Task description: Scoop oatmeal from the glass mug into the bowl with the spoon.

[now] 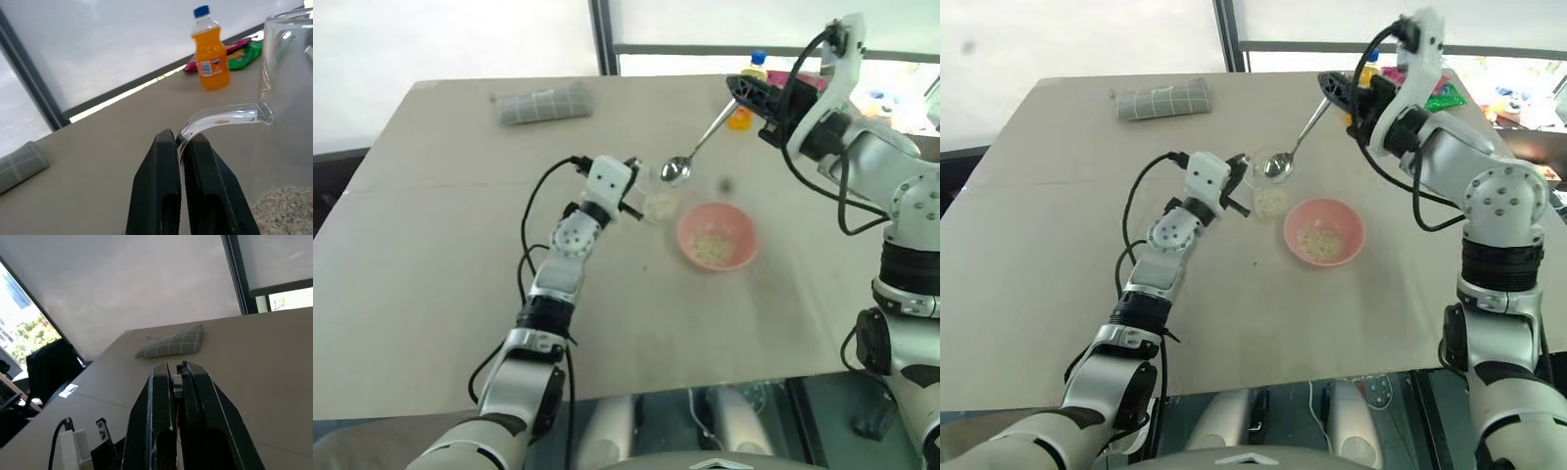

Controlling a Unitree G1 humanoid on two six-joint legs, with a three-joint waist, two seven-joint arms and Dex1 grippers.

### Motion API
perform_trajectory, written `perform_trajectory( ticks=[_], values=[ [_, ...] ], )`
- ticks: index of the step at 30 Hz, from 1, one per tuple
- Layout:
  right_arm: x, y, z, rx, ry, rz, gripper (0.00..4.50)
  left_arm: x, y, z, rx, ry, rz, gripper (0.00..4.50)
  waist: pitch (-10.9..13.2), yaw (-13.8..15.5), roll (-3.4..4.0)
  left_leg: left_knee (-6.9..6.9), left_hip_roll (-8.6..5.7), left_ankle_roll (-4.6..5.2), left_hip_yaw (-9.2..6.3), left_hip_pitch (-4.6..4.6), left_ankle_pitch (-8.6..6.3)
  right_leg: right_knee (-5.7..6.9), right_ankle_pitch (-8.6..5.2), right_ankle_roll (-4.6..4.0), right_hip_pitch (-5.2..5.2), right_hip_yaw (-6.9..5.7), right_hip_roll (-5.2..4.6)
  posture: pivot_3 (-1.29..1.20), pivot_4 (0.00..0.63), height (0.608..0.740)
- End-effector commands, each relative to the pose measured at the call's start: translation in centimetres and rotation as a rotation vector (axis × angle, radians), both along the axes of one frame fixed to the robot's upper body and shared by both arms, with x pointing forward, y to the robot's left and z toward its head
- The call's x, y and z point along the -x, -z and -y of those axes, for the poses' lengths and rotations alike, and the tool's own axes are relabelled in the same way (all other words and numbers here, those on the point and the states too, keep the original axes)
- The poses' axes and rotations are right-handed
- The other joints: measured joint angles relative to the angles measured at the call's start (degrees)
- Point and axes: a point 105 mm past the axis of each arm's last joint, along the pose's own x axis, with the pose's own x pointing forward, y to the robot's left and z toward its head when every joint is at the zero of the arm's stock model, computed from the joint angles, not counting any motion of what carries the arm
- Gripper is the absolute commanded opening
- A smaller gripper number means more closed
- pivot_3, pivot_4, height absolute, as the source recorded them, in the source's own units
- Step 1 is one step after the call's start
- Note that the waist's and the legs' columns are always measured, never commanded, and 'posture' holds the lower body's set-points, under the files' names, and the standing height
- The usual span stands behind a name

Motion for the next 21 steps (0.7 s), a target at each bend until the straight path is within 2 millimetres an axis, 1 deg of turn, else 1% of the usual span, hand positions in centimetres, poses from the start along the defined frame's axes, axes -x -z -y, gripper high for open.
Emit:
perform_trajectory(
  ticks=[1,6,13,17,21],
  values=[
    [0.7,0.3,-1.4,0.147,-0.029,0.131,0.00,0.2,-2.0,1.2,-0.021,0.065,0.089,0.08,0.00,-0.05,0.00,0.00,0.00,0.00,0.00,0.00,0.00,0.01,0.00,0.00,-0.03,0.00,0.01,0.00,0.150,0.740],
    [0.4,2.6,-2.6,0.269,-0.064,0.175,0.00,0.0,-1.9,1.6,-0.038,0.097,0.086,0.08,0.00,-0.01,0.00,0.00,0.00,0.00,-0.01,-0.01,0.00,0.08,0.00,0.00,-0.11,0.00,0.04,0.00,0.150,0.740],
    [0.6,4.1,-3.2,0.301,-0.101,0.178,0.00,0.0,-1.7,1.9,-0.040,0.109,0.085,0.08,0.00,0.12,0.00,0.01,-0.01,0.00,-0.03,-0.04,0.00,0.07,0.01,0.01,-0.10,-0.01,0.02,0.00,0.150,0.740],
    [0.8,3.0,-3.5,0.138,-0.123,0.098,0.00,0.2,-1.4,1.9,-0.037,0.111,0.083,0.08,0.00,0.08,0.00,0.02,-0.01,-0.01,-0.03,-0.03,0.00,0.10,0.01,0.02,-0.11,-0.01,0.02,0.00,0.150,0.740],
    [-0.1,1.5,-2.1,-0.024,-0.074,0.012,0.00,0.2,-1.0,1.9,-0.035,0.106,0.074,0.08,0.00,0.10,0.00,0.03,0.00,-0.01,-0.05,-0.03,0.01,0.14,0.02,0.02,-0.11,-0.02,0.02,0.00,0.150,0.740]
  ],
)
